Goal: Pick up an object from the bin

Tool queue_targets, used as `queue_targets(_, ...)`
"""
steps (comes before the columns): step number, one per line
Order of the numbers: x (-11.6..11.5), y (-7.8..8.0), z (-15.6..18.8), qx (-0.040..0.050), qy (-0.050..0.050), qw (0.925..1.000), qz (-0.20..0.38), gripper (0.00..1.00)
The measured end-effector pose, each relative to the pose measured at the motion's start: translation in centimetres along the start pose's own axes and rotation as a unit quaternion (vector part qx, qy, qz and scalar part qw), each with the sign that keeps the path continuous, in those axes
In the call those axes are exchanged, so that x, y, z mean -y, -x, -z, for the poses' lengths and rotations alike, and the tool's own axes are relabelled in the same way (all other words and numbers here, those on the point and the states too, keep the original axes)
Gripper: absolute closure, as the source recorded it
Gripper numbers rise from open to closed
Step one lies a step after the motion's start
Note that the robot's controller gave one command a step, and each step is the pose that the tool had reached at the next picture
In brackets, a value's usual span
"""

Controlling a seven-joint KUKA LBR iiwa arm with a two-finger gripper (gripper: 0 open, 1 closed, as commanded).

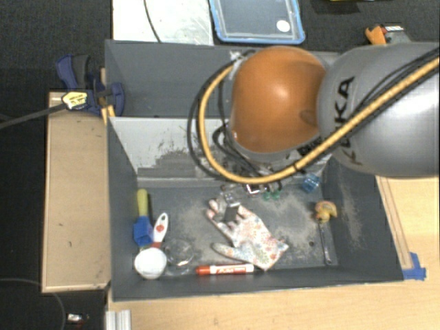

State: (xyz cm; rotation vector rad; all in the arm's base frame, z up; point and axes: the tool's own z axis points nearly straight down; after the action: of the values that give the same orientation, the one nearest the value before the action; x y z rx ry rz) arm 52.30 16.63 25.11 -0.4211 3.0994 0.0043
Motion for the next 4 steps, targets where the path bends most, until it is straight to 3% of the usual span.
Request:
queue_targets(1,1.2,-0.4,0.7,-0.0019,0.0,0.9979,0.064,0.0)
queue_targets(2,7.2,-0.1,2.9,-0.0026,0.001,0.9665,0.257,0.0)
queue_targets(3,8.5,-0.7,8.8,-0.0007,0.002,0.9237,0.383,0.0)
queue_targets(4,8.8,-1.7,5.3,0.0021,-0.001,0.9088,0.417,0.0)
